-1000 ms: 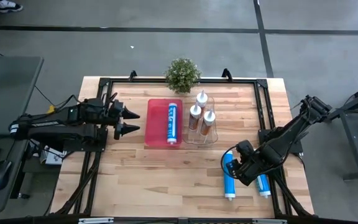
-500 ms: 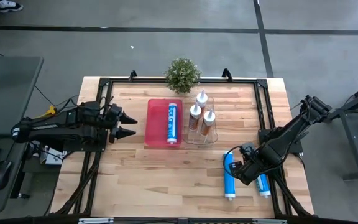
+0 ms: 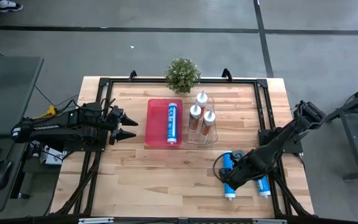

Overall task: Pick & place silicon tubes, Sealant and Lysol wipes
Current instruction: Put the left blue sealant into the pink bin

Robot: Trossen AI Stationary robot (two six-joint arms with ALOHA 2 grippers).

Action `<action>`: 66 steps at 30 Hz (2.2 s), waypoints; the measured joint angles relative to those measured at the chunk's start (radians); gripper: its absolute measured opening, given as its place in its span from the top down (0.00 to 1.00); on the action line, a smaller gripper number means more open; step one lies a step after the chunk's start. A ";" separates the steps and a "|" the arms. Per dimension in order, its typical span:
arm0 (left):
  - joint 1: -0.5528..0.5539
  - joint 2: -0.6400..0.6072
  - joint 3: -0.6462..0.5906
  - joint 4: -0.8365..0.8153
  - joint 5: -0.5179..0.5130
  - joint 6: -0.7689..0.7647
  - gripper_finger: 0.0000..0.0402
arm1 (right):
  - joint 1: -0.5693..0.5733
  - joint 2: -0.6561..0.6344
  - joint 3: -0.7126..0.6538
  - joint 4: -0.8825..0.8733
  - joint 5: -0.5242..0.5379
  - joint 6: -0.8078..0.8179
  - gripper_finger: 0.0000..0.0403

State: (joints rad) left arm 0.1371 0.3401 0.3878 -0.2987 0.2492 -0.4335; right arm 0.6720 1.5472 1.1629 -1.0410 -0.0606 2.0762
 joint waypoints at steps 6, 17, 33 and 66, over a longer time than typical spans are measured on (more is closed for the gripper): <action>0.000 0.000 0.000 -0.001 0.017 0.000 0.19 | -0.006 0.092 0.000 0.004 -0.007 0.007 0.41; 0.000 -0.027 0.000 -0.027 0.075 -0.024 0.19 | -0.013 0.156 0.000 0.044 -0.023 0.011 0.41; 0.000 -0.295 0.001 -0.185 -0.003 -0.079 0.19 | -0.050 0.156 0.000 0.032 -0.022 0.011 0.41; 0.000 -0.333 0.001 -0.274 -0.023 -0.040 0.19 | -0.103 0.155 -0.058 0.084 -0.062 0.015 0.12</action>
State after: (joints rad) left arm 0.1371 0.0071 0.3889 -0.5728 0.2264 -0.4740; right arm 0.5686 1.7020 1.1048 -0.9573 -0.1227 2.0912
